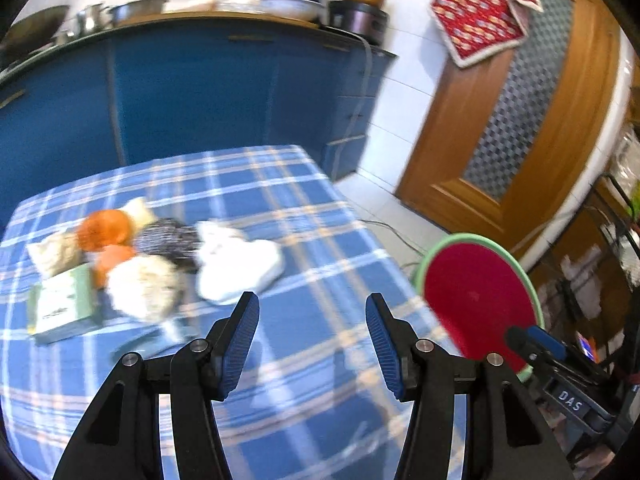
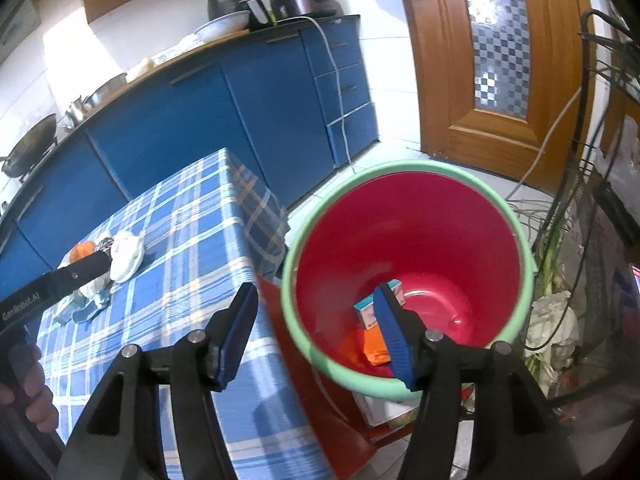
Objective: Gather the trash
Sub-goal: 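Move both open tools back over the table toward the remaining items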
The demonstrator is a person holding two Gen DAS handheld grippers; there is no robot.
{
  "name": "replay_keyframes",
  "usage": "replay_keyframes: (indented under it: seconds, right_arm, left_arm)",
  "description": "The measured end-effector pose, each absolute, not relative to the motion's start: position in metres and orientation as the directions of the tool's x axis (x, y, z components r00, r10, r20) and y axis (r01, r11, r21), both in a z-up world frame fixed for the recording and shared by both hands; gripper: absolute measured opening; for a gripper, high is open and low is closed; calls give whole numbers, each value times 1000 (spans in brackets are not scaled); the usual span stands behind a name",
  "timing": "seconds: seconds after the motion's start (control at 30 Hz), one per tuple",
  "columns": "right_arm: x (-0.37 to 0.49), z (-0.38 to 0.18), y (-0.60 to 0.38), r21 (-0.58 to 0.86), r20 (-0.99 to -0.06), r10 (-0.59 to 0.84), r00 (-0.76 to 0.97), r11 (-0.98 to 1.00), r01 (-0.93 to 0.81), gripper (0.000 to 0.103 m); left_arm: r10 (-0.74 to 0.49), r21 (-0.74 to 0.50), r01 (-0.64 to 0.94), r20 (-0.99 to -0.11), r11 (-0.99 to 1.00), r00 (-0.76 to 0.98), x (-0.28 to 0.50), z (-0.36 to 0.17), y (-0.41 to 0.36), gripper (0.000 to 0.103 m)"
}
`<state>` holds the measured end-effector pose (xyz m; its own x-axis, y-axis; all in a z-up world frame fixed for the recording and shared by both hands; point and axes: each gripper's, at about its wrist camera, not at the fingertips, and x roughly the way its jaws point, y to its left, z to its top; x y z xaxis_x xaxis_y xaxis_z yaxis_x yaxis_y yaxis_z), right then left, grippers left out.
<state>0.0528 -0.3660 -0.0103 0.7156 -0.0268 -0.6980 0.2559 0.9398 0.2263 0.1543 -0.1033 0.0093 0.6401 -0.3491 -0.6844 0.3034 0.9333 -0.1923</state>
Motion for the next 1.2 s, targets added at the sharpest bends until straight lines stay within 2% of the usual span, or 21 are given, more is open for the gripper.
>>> replay_keyframes:
  seconds: [0.43,0.67,1.1,1.17,1.2]
  right_arm:
    - [65,-10,-326,206,-706,17,708,962,181,63]
    - [67,-10,-317,201,-711,28,703,966,164,63]
    - [75,-12,-304,191,-722,44,690,972,138,63]
    - [76,-12,-301,189,-724,47,688,973,132,63]
    - [77,-13,-300,189,-725,50,687,974,128,63]
  left_arm:
    - [-200,-143,140,-733,980,651,172,-16,-24,57]
    - [-142,-79,129,-775,988,616,179,-40,-13,57]
    - [-145,-32,200,-799,979,584,185,-58,-20,57]
    - [-151,-28,214,-797,977,585,186,-58,-21,50]
    - [-153,-27,219,-797,975,585,185,-57,-22,41]
